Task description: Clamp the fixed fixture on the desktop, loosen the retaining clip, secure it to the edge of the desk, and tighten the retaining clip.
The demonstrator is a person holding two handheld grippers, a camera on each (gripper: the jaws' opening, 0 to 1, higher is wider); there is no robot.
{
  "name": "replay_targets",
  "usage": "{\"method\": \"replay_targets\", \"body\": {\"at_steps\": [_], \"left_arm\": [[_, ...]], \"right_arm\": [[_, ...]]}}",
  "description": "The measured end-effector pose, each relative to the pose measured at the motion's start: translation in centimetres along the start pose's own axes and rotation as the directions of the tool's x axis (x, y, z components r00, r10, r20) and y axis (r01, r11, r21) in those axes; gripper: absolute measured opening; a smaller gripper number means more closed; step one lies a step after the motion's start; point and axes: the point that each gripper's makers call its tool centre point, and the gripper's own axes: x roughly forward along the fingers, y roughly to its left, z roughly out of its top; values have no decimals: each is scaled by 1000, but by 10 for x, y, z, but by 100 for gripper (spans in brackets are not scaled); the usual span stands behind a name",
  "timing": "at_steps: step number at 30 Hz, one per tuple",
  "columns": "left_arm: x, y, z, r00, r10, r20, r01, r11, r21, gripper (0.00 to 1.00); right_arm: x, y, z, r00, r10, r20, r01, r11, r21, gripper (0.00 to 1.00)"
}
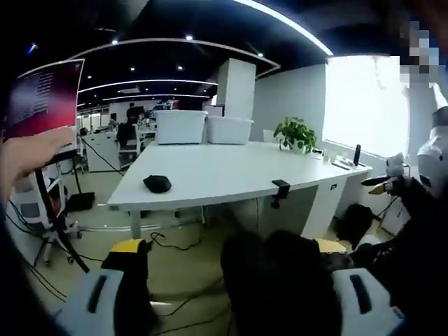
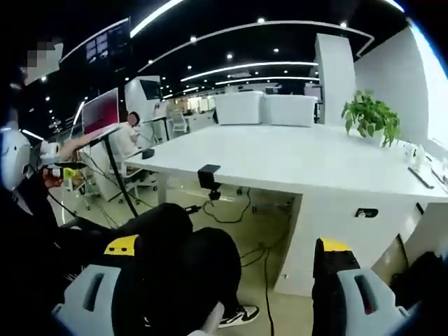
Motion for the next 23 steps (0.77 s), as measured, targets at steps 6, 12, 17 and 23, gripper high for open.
{"method": "replay_targets", "body": {"at_steps": [6,12,17,23], "left_arm": [[4,-7,7,999,-24,25,23,1000,8,95],[18,-8,3,998,-53,25,53,999,3,95],[27,-12,2,997,-75,25,75,997,-8,95],[33,-11,4,996,-88,30,88,996,-12,95]], "right_arm": [[-7,5,-11,1000,-8,10,8,1000,27,97],[-11,4,-17,1000,-27,-1,27,999,33,97],[-13,4,-17,999,-38,-3,38,999,34,97],[-16,2,-16,998,-58,20,58,998,41,97]]}}
